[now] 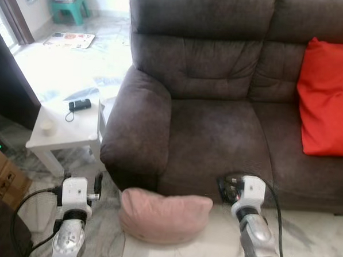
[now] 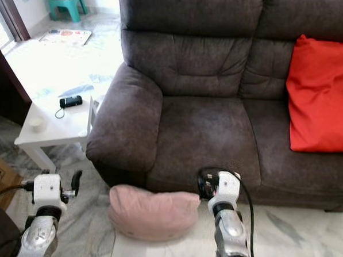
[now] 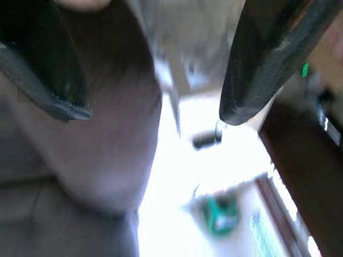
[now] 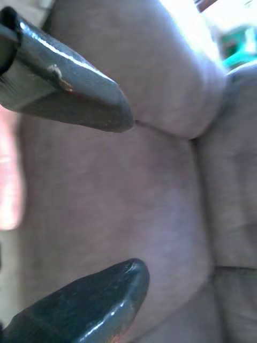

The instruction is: Move the pillow to the sofa from floor

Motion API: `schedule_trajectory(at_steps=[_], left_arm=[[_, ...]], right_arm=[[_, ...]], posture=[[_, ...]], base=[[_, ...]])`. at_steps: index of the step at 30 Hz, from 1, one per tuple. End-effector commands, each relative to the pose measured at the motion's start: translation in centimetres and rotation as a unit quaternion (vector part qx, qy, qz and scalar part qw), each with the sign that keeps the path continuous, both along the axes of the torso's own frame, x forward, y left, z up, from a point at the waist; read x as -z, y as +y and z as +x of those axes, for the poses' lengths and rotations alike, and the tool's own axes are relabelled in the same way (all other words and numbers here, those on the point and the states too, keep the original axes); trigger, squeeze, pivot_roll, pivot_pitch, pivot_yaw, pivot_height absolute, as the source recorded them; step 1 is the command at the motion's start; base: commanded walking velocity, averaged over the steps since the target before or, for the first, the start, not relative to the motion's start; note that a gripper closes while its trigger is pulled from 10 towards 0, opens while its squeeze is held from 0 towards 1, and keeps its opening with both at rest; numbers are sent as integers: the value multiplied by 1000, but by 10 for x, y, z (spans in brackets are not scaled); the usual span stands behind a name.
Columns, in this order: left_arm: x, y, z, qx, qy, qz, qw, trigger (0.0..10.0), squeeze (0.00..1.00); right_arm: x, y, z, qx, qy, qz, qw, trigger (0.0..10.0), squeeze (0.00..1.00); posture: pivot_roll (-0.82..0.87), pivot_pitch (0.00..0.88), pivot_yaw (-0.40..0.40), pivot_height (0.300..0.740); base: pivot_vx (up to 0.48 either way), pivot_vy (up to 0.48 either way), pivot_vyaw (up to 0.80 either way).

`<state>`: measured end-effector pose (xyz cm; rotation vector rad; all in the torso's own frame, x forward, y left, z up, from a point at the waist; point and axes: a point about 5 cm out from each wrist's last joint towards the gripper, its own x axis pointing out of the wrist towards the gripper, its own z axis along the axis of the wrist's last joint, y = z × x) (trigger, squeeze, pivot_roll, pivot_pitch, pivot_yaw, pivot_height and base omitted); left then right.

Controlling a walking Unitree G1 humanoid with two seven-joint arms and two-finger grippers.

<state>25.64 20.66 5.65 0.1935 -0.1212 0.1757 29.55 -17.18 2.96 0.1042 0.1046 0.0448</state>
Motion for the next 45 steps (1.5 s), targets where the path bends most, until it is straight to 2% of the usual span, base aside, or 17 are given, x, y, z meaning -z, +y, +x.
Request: schedule_trajectory(at_steps=[1, 7, 15, 21, 45], left_arm=[[-7, -2, -7, -2, -11, 6, 1000, 10000, 0], [-7, -12, -13, 10, 0, -1, 1000, 10000, 0], [-10, -11, -13, 5, 7, -6, 1000, 10000, 0], [-10, -9, -13, 0, 14, -13, 1000, 10000, 0], [-14, -7, -10, 1, 19, -14, 1000, 10000, 0]], right_arm=[[-2, -3, -7, 8, -20, 3, 1000, 10000, 0], [-1, 2, -11, 4, -26, 11, 1000, 10000, 0], [-13, 7, -3, -4, -42, 18, 999, 10000, 0], [-7, 10, -5, -9, -27, 19, 999, 10000, 0], [-8, 12, 1, -11, -15, 25, 1000, 10000, 0]], posture=[[100, 30, -30, 740], [93, 3, -29, 740], [94, 0, -34, 740], [95, 0, -35, 740], [98, 39, -39, 740]], base=[[0, 0, 0], [0, 0, 0], [0, 0, 0], [0, 0, 0], [257, 0, -53]])
